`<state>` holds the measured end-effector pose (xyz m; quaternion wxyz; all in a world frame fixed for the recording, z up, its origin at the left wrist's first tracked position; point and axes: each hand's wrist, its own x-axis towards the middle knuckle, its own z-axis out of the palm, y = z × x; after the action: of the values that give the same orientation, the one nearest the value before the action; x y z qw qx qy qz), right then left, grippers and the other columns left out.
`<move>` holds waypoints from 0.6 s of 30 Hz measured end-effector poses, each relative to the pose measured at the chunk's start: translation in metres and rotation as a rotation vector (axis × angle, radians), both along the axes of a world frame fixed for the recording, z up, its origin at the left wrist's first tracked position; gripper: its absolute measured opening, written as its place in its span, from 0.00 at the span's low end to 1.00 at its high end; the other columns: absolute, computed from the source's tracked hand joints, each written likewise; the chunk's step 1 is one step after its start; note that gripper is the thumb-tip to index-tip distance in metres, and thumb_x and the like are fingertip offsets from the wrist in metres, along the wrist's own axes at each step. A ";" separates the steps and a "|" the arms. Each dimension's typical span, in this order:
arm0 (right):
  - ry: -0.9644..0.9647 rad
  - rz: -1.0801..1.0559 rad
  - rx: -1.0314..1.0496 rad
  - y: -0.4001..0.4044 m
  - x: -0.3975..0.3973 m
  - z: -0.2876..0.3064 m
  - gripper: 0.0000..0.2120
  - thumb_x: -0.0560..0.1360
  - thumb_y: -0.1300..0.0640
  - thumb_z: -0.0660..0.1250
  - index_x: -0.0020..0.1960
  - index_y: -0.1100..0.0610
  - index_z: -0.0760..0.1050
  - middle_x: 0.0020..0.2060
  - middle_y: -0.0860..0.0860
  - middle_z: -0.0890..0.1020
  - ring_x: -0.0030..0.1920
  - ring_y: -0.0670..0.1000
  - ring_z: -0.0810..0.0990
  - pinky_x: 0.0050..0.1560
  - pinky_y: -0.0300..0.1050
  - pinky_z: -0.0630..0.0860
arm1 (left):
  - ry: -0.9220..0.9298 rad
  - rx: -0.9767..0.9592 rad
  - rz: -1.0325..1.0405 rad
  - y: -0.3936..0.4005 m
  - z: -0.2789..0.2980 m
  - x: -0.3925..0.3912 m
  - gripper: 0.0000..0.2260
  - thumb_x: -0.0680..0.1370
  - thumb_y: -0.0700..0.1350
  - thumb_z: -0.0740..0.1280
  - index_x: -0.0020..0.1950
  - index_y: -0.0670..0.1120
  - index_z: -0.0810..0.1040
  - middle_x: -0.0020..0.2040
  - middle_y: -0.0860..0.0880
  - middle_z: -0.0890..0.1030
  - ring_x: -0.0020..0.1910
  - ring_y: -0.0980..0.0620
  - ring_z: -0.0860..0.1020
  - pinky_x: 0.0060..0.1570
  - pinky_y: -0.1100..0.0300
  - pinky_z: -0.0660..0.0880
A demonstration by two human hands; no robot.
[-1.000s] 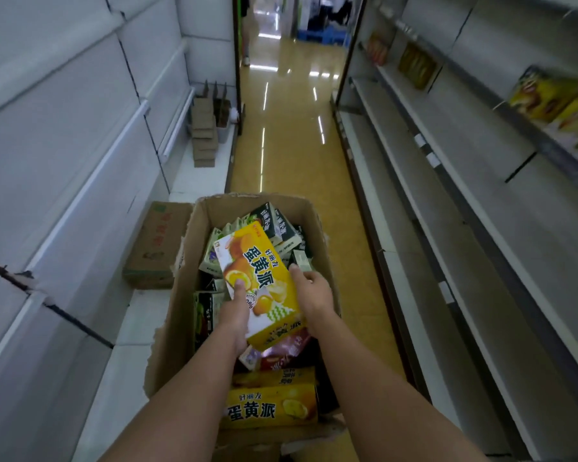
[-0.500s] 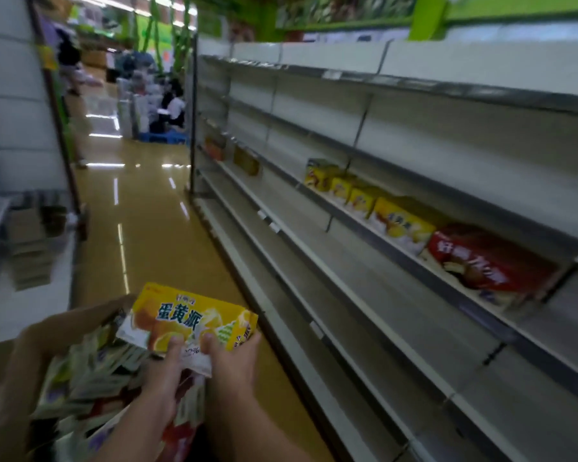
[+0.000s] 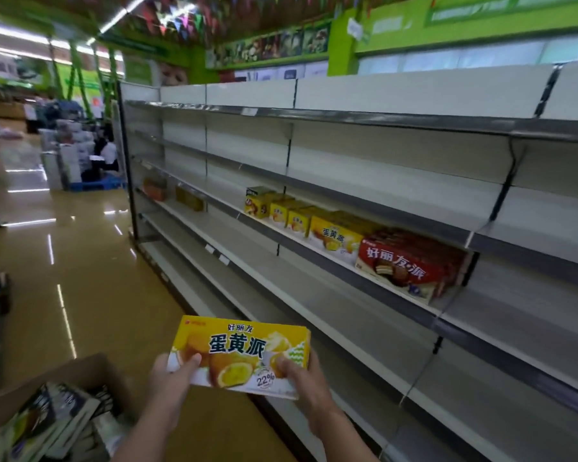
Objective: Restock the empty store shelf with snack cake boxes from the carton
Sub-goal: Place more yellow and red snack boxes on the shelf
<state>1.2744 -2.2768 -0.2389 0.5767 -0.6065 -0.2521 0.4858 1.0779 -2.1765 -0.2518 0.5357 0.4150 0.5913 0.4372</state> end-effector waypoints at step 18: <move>-0.111 -0.208 -0.057 -0.110 0.221 0.007 0.26 0.69 0.68 0.70 0.63 0.60 0.65 0.49 0.57 0.82 0.40 0.55 0.85 0.32 0.41 0.78 | 0.050 0.112 -0.400 -0.078 0.028 0.230 0.18 0.72 0.31 0.70 0.53 0.47 0.69 0.45 0.49 0.78 0.48 0.45 0.78 0.51 0.52 0.74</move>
<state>1.4952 -2.3869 -0.2320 0.5918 -0.6714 -0.2055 0.3960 1.3082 -2.2545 -0.2237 0.5732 0.5641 0.4847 0.3439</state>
